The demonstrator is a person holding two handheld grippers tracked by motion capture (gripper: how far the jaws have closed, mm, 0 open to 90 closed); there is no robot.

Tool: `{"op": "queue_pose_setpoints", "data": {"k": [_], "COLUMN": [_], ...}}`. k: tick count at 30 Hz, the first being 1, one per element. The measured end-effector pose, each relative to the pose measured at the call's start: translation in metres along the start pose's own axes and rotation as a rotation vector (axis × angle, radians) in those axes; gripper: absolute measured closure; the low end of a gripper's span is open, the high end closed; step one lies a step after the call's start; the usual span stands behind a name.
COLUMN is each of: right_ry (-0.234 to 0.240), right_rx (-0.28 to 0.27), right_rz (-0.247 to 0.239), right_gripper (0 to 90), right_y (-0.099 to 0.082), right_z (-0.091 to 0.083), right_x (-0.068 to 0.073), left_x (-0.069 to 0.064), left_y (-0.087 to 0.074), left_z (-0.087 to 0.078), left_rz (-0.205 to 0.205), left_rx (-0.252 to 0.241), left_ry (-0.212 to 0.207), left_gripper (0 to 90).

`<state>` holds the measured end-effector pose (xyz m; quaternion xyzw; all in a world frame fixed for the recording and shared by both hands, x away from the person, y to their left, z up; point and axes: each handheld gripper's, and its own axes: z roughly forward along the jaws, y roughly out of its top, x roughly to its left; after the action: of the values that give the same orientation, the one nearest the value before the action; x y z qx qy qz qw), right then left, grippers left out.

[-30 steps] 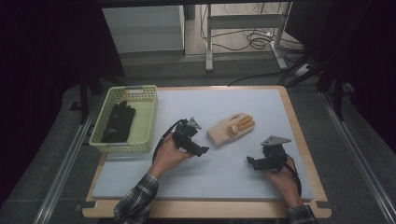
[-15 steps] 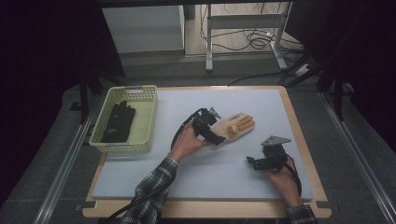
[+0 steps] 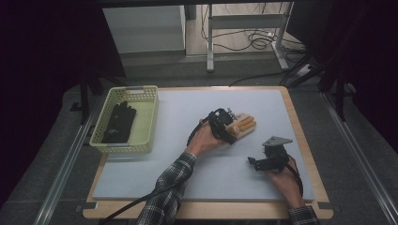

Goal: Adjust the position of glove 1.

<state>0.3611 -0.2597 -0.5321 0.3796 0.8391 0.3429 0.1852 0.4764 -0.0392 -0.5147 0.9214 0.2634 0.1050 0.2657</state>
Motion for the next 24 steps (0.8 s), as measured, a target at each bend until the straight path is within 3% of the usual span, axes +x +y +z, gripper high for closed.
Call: {"op": "queue_pose_setpoints", "data": {"k": [3, 5, 11, 14, 16, 21, 24], "right_ry": [0.002, 0.002, 0.001, 0.001, 0.001, 0.001, 0.001], "right_rx": [0.001, 0.001, 0.001, -0.001, 0.001, -0.001, -0.001], "right_rz": [0.000, -0.001, -0.001, -0.001, -0.002, -0.001, -0.001], "right_gripper": [9.4, 9.5, 9.5, 9.5, 9.5, 9.5, 9.4], "right_y": [0.000, 0.000, 0.000, 0.000, 0.000, 0.000, 0.000], "right_z": [0.000, 0.000, 0.000, 0.000, 0.000, 0.000, 0.000], "right_x": [0.000, 0.000, 0.000, 0.000, 0.000, 0.000, 0.000], "left_x": [0.001, 0.005, 0.010, 0.014, 0.016, 0.015, 0.017], "left_y": [0.000, -0.001, -0.004, -0.005, -0.006, -0.006, -0.006], "left_z": [0.006, 0.006, -0.002, -0.005, -0.007, -0.018, -0.030], "left_rz": [0.007, -0.020, -0.063, -0.098, -0.113, -0.100, -0.132], "left_rx": [0.009, -0.010, -0.020, -0.024, -0.028, -0.039, -0.071], "left_ry": [-0.008, -0.087, -0.070, -0.091, -0.112, -0.072, -0.068], "left_gripper": [0.0, 7.9, 38.7, 53.7, 59.4, 66.3, 73.5]}}
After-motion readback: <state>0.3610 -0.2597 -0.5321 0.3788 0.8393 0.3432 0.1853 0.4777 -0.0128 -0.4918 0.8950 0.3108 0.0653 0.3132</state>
